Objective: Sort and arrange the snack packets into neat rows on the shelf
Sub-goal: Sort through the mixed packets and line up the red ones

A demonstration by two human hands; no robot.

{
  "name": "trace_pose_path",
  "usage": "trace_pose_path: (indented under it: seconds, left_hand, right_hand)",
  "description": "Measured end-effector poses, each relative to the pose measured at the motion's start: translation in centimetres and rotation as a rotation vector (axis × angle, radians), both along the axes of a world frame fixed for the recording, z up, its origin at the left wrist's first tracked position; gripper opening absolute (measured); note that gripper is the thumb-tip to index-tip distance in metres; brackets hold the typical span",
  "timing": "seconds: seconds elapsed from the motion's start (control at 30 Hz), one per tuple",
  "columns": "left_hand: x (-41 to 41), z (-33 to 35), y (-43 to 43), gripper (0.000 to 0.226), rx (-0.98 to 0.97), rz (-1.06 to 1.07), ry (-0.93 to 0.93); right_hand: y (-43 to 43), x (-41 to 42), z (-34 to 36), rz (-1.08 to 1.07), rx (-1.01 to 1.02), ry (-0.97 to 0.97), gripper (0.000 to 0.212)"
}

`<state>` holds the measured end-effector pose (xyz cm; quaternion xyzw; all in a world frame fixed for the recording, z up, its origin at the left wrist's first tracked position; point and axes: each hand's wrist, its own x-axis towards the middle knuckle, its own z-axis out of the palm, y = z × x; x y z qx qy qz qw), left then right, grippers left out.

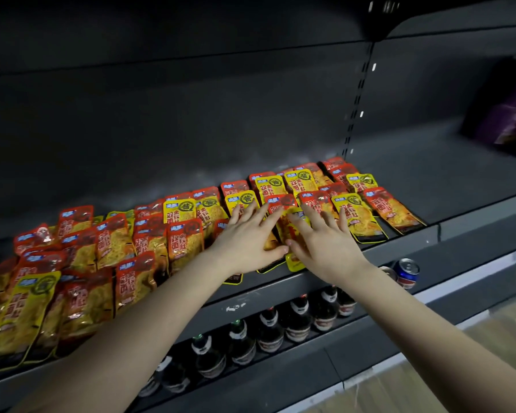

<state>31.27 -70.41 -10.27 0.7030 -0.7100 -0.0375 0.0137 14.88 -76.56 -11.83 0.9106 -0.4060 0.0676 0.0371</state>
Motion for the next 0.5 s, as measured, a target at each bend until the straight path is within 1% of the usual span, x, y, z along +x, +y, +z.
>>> trace_pose_path:
  seconds: [0.2, 0.27, 0.4, 0.5]
  left_hand:
    - [-0.5, -0.8, -1.0, 0.079, 0.105, 0.035, -0.015]
    - [-0.9, -1.0, -1.2, 0.079, 0.135, 0.03, -0.02]
    - [-1.4, -1.1, -1.4, 0.08, 0.127, 0.02, 0.001]
    - [-1.6, -1.1, -1.3, 0.081, 0.116, 0.017, 0.012]
  right_hand:
    - [0.0, -0.8, -0.4, -0.001, 0.07, -0.022, 0.06]
    - [0.1, -0.9, -0.5, -0.002, 0.106, -0.055, 0.059]
    - [0.2, -1.1, -0.8, 0.013, 0.2, -0.121, 0.056]
    - [0.4, -1.4, -0.8, 0.028, 0.211, -0.16, 0.053]
